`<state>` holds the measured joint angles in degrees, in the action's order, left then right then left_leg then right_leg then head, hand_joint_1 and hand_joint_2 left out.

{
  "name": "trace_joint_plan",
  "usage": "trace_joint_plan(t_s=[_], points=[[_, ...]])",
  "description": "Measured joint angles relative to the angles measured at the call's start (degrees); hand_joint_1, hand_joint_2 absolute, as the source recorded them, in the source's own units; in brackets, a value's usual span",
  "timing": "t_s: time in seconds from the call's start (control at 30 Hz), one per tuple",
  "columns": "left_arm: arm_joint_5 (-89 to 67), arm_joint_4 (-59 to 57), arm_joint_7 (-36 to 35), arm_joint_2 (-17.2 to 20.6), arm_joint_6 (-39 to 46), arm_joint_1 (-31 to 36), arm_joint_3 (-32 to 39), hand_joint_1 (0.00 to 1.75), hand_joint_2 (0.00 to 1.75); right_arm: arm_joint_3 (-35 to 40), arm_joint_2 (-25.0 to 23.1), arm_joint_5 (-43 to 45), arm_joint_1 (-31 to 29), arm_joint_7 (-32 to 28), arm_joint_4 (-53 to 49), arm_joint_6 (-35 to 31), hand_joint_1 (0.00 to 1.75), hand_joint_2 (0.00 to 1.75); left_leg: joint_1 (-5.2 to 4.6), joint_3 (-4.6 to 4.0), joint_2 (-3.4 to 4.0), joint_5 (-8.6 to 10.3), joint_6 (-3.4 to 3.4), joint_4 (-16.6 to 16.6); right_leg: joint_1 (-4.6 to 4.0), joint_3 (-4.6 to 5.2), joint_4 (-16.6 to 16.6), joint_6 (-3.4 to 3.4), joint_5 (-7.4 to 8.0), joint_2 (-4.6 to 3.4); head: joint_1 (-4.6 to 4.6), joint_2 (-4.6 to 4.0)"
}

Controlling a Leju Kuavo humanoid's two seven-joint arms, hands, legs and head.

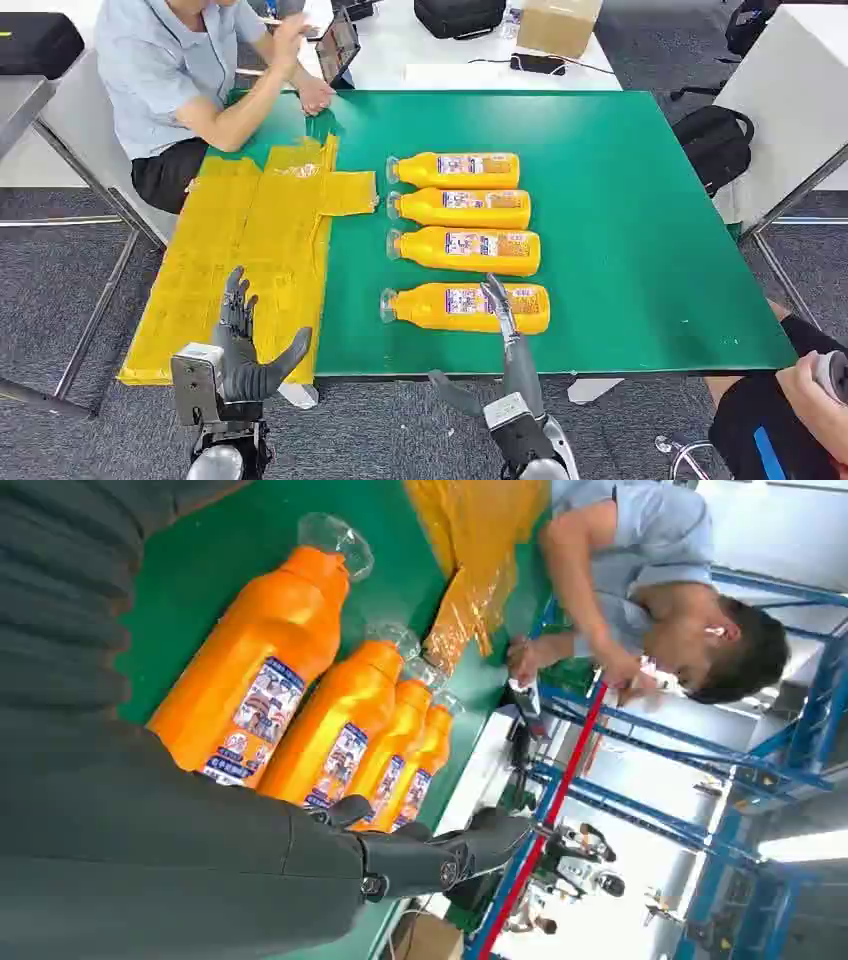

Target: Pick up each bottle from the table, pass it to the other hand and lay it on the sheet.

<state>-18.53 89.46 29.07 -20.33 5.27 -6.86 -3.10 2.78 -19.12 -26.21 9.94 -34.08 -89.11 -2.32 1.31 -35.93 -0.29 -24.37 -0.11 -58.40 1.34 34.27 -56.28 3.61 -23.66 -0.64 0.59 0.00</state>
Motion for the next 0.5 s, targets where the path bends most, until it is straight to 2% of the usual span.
trace_joint_plan(t_s=[0.27, 0.5], points=[[0.18, 0.0, 0.04, 0.0, 0.26, 0.0, 0.02, 0.0, 1.75, -0.13, 0.0, -1.09, 0.09, 0.11, -0.39, -0.02, 0.0, 1.75, 0.0, 0.0, 0.0, 0.0, 0.0, 0.0, 0.0, 0.0, 0.0, 0.0, 0.0, 0.0, 0.0, 0.0], [1.31, 0.44, 0.22, 0.0, -1.12, -0.04, 0.07, 0.0, 1.75, -0.02, 0.5, -13.0, 0.84, 2.91, -4.39, -3.52, 0.0, 1.75, 0.0, 0.0, 0.0, 0.0, 0.0, 0.0, 0.0, 0.0, 0.0, 0.0, 0.0, 0.0, 0.02, 0.0]])
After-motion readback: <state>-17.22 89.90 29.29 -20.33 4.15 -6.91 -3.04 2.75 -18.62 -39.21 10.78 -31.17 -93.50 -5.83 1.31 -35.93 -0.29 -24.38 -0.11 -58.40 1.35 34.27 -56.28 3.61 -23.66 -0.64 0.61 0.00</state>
